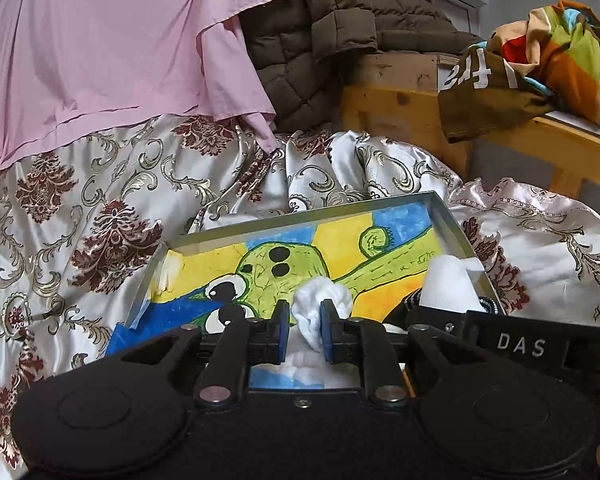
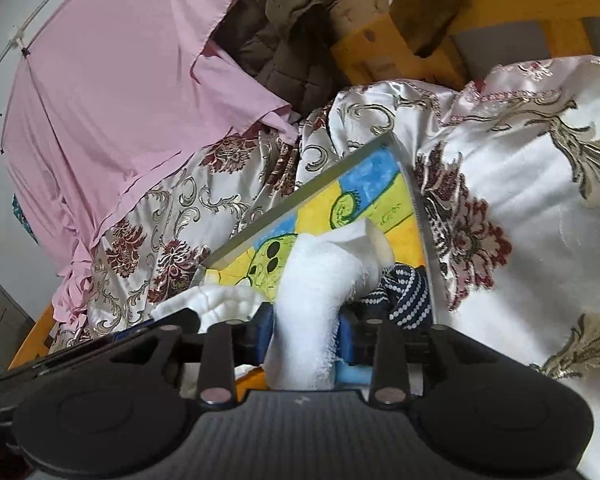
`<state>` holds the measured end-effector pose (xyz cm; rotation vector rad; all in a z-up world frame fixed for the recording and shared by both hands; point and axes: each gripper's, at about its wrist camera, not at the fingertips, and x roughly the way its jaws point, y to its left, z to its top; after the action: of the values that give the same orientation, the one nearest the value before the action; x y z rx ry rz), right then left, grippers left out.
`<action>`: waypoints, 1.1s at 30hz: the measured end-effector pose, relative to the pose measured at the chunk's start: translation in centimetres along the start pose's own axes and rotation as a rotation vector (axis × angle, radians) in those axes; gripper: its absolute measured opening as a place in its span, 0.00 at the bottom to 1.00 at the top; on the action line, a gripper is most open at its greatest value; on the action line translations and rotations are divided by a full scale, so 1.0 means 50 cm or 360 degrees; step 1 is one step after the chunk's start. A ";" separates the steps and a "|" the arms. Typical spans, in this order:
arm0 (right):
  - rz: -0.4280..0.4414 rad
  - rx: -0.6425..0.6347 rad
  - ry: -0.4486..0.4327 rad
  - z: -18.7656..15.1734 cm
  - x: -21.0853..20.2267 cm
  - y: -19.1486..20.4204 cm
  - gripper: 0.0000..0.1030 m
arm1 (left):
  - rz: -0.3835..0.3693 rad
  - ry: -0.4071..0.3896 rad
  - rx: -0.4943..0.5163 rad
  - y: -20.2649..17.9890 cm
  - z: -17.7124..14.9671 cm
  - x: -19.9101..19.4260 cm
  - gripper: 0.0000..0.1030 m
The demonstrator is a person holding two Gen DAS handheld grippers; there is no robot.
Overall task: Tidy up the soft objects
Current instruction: 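Lower both cloths into the tray and open both grippers, then move both grippers back from the tray toward the grey mask and pouch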
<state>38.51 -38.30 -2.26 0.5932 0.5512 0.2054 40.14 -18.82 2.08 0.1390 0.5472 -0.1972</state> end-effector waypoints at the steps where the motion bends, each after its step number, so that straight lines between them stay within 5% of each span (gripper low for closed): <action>1: 0.0006 0.0008 0.0002 0.000 -0.003 -0.003 0.47 | 0.0003 0.0004 -0.0002 0.000 0.000 -0.001 0.21; 4: 0.0015 0.0026 -0.0004 0.002 -0.012 -0.008 0.58 | 0.0010 0.0010 -0.0014 0.002 -0.001 -0.005 0.29; 11: 0.0030 0.0063 -0.0037 0.004 -0.039 -0.010 0.84 | 0.0002 -0.0007 -0.0131 0.024 -0.005 -0.032 0.68; 22: 0.0007 0.0056 -0.0058 -0.014 -0.085 0.003 0.92 | 0.0079 -0.0040 -0.0264 0.076 -0.020 -0.113 0.75; 33: -0.0007 -0.0084 -0.0139 -0.048 -0.170 0.074 1.00 | 0.0096 -0.0158 -0.0363 0.120 -0.054 -0.238 0.93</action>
<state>29.99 -37.00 1.87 0.5469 0.4611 0.1882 30.17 -10.72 6.58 -0.0755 0.4622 -0.0812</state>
